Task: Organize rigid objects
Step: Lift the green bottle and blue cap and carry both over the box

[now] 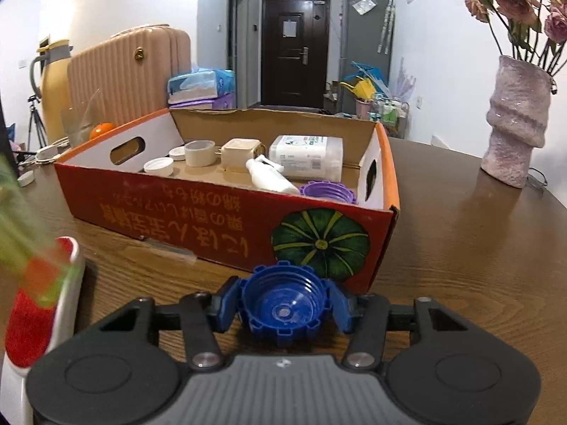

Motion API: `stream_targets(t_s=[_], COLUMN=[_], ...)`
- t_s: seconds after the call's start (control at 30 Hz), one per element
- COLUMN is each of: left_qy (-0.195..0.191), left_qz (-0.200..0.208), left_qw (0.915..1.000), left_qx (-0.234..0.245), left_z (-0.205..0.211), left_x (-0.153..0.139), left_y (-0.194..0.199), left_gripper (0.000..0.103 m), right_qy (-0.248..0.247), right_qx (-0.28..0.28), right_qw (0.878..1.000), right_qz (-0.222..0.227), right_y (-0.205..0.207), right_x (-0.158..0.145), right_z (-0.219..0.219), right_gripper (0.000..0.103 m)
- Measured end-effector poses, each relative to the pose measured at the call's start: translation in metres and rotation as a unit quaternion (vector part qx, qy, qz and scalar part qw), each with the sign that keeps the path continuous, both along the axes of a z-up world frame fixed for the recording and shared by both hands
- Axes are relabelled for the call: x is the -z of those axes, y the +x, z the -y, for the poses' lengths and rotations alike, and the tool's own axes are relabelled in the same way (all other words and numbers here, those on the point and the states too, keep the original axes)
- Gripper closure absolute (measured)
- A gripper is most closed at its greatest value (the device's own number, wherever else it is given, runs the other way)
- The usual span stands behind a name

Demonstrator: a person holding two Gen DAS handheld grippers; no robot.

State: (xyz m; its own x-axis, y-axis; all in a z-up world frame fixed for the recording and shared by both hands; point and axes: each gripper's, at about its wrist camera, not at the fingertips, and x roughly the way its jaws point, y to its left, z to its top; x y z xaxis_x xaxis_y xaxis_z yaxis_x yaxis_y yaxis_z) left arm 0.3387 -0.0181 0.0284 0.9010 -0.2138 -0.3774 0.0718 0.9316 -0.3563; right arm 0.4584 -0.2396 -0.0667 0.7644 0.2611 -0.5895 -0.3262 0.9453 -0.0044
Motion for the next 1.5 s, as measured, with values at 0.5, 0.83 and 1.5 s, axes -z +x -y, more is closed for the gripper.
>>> stream_targets(t_s=[0.5, 0.83, 1.5], left_qy=[0.091, 0.082, 0.205], left_qz=[0.085, 0.096, 0.074], left_qw=[0.9916, 0.9914, 0.9742], left_qx=[-0.037, -0.037, 0.058], left_z=[-0.041, -0.053, -0.012], left_x=[-0.023, -0.021, -0.043], left_y=[-0.122, -0.139, 0.126], left_gripper=[0.073, 0.073, 0.073], right_qy=[0.104, 0.091, 0.017], right_qx=[0.007, 0.013, -0.043], right_qw=[0.985, 0.986, 0.996], right_qz=[0.137, 0.141, 0.074], right_y=[-0.203, -0.224, 0.023], right_x=[-0.068, -0.077, -0.095], right_z=[-0.01, -0.01, -0.038], right_gripper=[0.051, 0.051, 0.051])
